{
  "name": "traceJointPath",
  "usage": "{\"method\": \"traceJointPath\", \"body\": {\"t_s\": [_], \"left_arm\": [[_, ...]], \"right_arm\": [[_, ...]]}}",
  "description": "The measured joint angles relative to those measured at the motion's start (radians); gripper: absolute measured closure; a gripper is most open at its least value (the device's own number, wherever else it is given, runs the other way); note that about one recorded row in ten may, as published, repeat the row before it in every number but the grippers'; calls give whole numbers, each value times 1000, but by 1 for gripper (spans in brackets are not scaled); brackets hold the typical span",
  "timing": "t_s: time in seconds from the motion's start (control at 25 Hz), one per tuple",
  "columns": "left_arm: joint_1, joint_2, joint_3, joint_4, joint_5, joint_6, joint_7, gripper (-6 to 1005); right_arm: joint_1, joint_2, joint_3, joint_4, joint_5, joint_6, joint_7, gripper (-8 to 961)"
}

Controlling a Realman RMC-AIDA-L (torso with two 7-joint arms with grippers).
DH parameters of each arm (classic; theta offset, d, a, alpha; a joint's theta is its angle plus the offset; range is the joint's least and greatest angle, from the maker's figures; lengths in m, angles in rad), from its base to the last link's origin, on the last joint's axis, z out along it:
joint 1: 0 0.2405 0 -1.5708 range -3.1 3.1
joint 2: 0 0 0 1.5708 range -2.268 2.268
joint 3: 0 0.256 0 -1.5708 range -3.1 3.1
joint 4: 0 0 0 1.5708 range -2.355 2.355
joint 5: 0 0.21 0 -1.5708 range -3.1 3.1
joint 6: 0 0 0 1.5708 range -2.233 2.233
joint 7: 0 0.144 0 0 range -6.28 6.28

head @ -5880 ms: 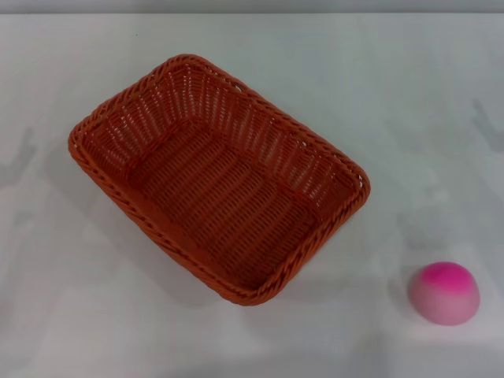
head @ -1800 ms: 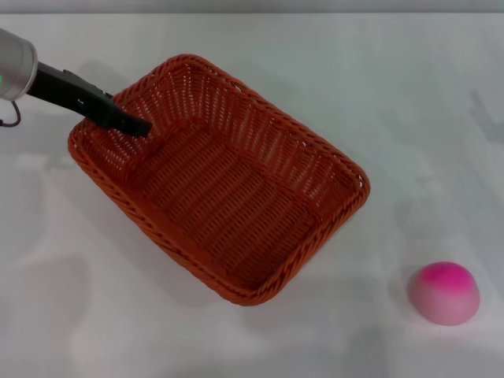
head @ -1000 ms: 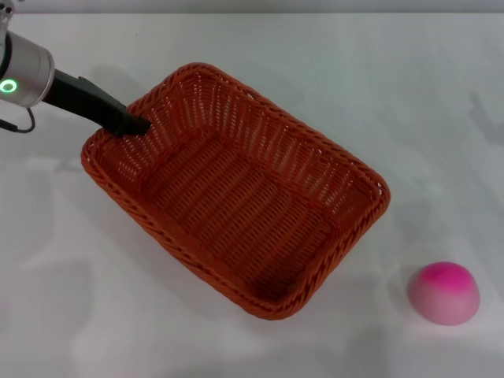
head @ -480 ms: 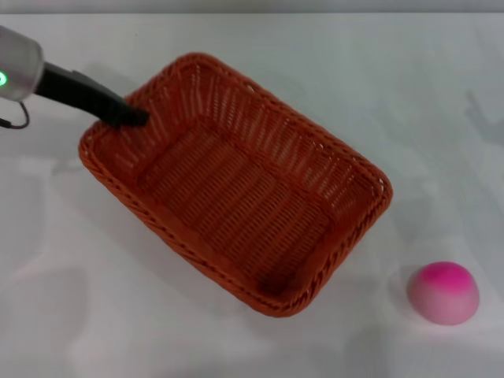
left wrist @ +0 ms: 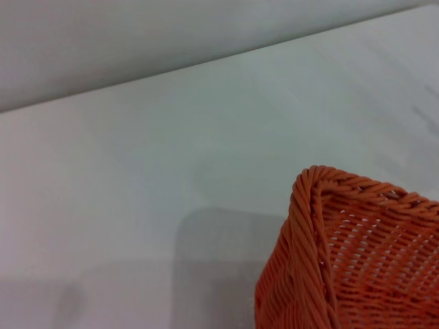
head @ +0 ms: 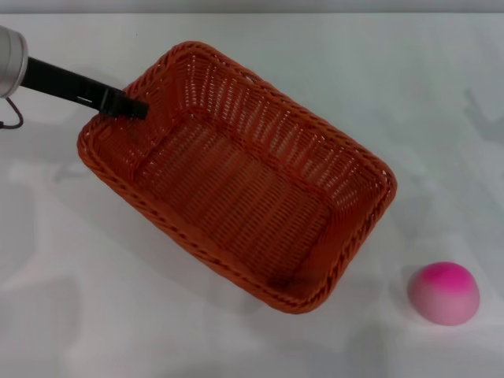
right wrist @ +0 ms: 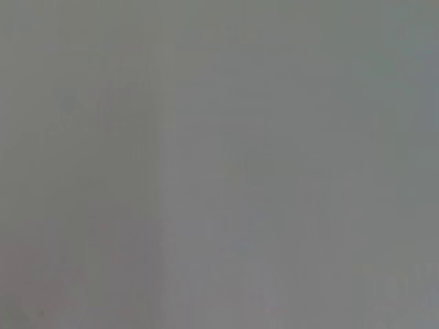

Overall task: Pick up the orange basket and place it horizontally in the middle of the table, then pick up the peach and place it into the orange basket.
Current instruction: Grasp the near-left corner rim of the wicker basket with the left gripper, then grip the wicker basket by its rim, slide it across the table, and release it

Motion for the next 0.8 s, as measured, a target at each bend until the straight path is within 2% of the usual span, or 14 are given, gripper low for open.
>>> {"method": "traceJointPath", "body": {"t_s": [0.8], "left_arm": [[8,-2,0,-154,-20,-24,-346,840]], "right_arm": [[4,-2,6,-22,-3,-22,-25,112]]}}
